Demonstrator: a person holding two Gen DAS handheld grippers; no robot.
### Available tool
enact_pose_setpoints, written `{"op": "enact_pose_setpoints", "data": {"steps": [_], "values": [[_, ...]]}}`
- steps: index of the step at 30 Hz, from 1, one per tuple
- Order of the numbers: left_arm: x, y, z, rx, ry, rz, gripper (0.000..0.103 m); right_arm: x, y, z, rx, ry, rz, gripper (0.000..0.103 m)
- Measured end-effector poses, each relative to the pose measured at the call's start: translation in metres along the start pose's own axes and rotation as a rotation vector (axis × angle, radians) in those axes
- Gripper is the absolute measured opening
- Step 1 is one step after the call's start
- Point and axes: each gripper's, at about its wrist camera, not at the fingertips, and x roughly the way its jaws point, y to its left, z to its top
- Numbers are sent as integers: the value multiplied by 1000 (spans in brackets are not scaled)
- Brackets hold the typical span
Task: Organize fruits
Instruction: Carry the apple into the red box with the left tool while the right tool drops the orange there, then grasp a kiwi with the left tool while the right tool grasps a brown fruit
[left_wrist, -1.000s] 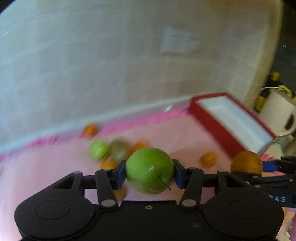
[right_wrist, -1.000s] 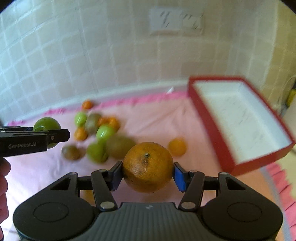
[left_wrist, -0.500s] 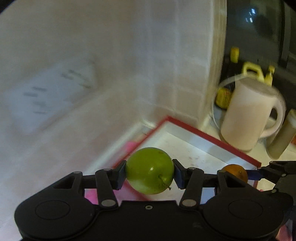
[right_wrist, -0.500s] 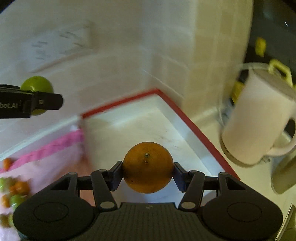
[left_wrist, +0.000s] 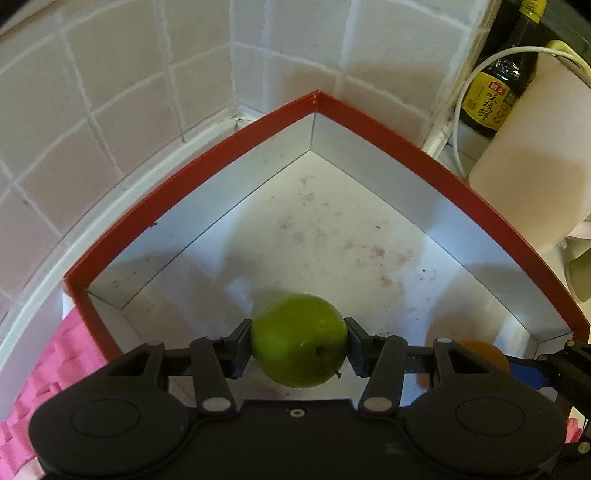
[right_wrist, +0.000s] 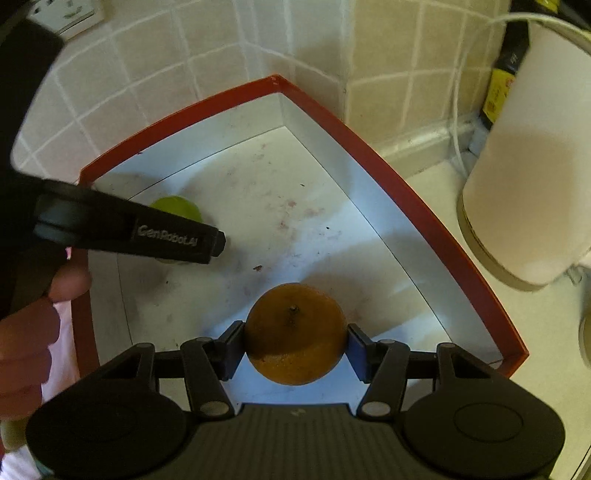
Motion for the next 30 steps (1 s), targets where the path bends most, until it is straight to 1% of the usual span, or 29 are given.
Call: {"op": "enact_pose_setpoints", "data": {"steps": [2, 4, 5, 6, 9, 11, 14, 18, 22, 26, 30], "values": [[-1, 4, 1, -6, 7, 5, 64, 1, 2, 1, -3, 2, -1, 60], [-4, 7, -1, -10, 5, -14, 71, -1, 5, 1, -15, 2, -4, 61], [-9, 8, -3, -13, -5, -22, 71, -3, 6, 1, -18, -4, 0, 61], [-12, 7, -5, -13, -11, -16, 78, -6, 8, 1, -24, -12, 2, 62], [-29, 6, -9, -8, -49, 22, 78, -17, 11, 2, -41, -40, -7, 62], [-41, 11, -10, -30, -70, 13, 78, -30, 9, 3, -31, -65, 1, 62], [-71, 20, -23, -59, -130, 14, 78, -55, 7, 3, -11, -108, 26, 62], [-112, 37, -53, -101, -187, 50, 78, -88, 14, -4, -6, -163, 57, 66], [-154, 68, -96, -190, -222, 75, 78, -114, 34, -21, -43, -189, 101, 66], [-201, 97, -143, -272, -262, 142, 78, -136, 61, -34, -90, -206, 152, 67], [-245, 117, -187, -339, -311, 221, 78, -155, 89, -44, -139, -224, 196, 69]]}}
